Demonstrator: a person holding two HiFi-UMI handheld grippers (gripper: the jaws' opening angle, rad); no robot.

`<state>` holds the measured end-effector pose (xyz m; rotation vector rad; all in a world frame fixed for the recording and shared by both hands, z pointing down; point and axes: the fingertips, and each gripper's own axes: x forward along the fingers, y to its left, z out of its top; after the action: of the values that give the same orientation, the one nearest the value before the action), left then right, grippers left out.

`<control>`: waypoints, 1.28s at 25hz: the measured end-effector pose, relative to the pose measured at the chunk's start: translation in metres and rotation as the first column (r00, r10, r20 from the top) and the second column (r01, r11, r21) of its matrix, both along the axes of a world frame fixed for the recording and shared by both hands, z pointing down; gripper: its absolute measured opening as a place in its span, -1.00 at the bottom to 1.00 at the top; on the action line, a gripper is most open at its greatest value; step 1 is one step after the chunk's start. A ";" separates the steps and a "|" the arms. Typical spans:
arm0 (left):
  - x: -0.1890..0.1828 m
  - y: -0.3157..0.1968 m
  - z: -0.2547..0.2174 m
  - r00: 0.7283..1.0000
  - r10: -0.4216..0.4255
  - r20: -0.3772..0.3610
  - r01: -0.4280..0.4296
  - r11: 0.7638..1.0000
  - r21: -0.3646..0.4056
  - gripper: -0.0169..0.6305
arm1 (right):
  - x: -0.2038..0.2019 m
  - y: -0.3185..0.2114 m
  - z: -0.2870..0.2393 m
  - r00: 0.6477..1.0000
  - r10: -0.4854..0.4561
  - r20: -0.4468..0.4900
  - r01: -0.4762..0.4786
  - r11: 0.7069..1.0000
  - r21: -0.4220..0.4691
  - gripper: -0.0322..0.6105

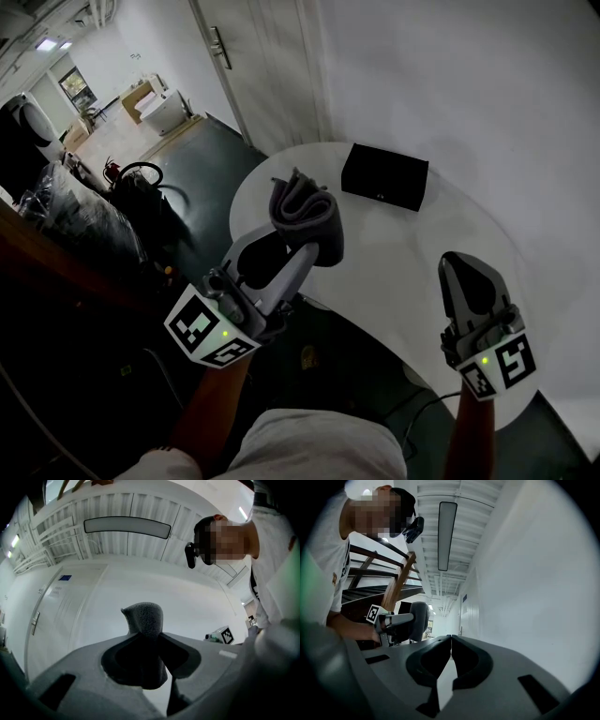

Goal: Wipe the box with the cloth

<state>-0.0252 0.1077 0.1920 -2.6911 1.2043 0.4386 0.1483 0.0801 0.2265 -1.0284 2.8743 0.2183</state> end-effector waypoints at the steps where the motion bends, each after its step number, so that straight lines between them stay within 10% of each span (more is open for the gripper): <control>1: -0.003 -0.007 0.000 1.000 0.003 -0.001 -0.003 1.000 0.000 -0.61 | -0.002 -0.006 0.000 1.000 0.006 -0.002 -0.006 1.000 -0.001 -0.86; 32: -0.113 -0.186 0.018 0.991 0.135 0.002 -0.135 0.990 -0.034 -0.61 | -0.096 -0.150 -0.001 0.978 0.192 -0.076 -0.195 0.981 -0.025 -0.86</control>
<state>-0.1380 -0.0786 0.2097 -2.8121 1.0410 0.4339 0.0527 -0.0702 0.2252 -1.3351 2.8484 0.2275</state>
